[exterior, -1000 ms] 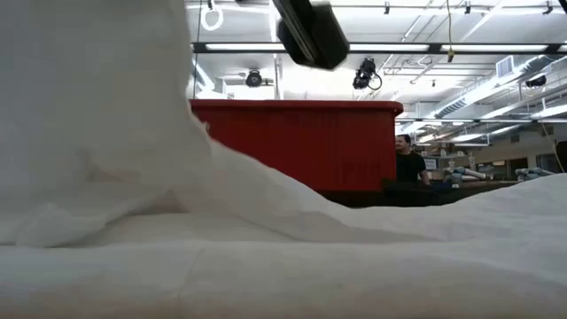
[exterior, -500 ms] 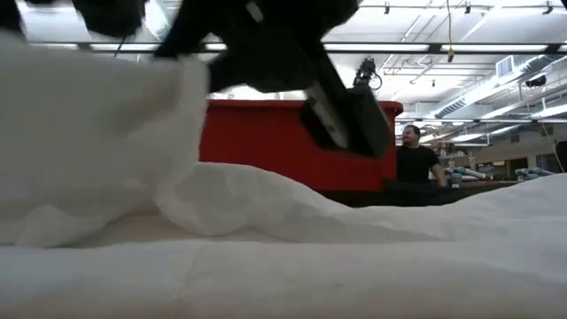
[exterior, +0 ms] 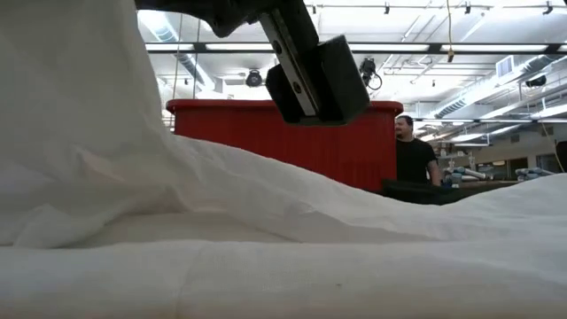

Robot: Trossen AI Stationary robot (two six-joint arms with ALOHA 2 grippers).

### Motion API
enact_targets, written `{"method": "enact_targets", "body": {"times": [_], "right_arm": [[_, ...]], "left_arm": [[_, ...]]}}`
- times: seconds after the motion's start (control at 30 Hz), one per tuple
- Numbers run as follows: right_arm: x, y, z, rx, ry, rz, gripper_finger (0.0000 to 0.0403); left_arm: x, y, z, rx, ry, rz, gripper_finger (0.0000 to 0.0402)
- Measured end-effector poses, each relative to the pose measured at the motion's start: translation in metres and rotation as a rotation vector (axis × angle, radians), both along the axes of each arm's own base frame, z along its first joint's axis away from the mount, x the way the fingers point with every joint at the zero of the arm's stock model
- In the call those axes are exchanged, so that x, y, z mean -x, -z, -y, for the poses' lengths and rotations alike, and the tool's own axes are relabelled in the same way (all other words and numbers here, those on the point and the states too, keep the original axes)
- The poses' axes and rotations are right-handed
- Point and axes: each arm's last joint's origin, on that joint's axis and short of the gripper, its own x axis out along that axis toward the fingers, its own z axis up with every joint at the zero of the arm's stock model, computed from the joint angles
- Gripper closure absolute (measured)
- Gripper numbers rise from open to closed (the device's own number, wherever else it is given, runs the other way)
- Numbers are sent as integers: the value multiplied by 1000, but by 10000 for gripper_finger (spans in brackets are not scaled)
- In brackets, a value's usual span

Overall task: Fold laundry
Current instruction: Fold the white polo shirt on the table

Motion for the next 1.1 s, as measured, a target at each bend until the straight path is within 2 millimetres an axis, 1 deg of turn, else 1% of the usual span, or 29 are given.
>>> {"method": "enact_targets", "body": {"times": [0.1,0.23,0.3,0.37,0.47,0.53,0.6,0.7,0.8,0.87,0.93,1.0,1.07,1.1], "right_arm": [[-2,1,6,15,21,-8,401],[-4,7,19,63,114,-60,401],[-4,10,25,84,156,-87,400],[-3,8,28,100,201,-95,400],[-2,5,32,133,284,-86,400],[-1,5,38,174,333,-101,400],[0,6,47,210,367,-136,400],[3,9,60,275,395,-209,400],[5,14,68,318,407,-266,400],[6,15,73,349,381,-294,400],[6,18,79,388,335,-327,399],[10,23,86,451,296,-393,393],[20,32,94,528,272,-505,381],[19,31,95,524,271,-502,372]], "left_arm": [[-6,1,-9,2,-1,2,401],[-14,2,-38,-36,-46,-54,401],[-12,-4,-55,-91,-74,-56,401],[-7,-11,-72,-158,-98,-48,401],[1,-25,-95,-263,-141,7,401],[2,-28,-108,-328,-165,43,401],[-2,-28,-119,-368,-183,78,401],[-9,-24,-135,-431,-210,108,401],[-19,-15,-149,-491,-242,111,401],[-23,-8,-154,-517,-246,95,401],[-29,1,-154,-541,-232,94,398],[-31,10,-154,-610,-227,66,384],[-22,17,-157,-680,-214,-42,361],[-23,18,-157,-696,-222,-41,346]]}}
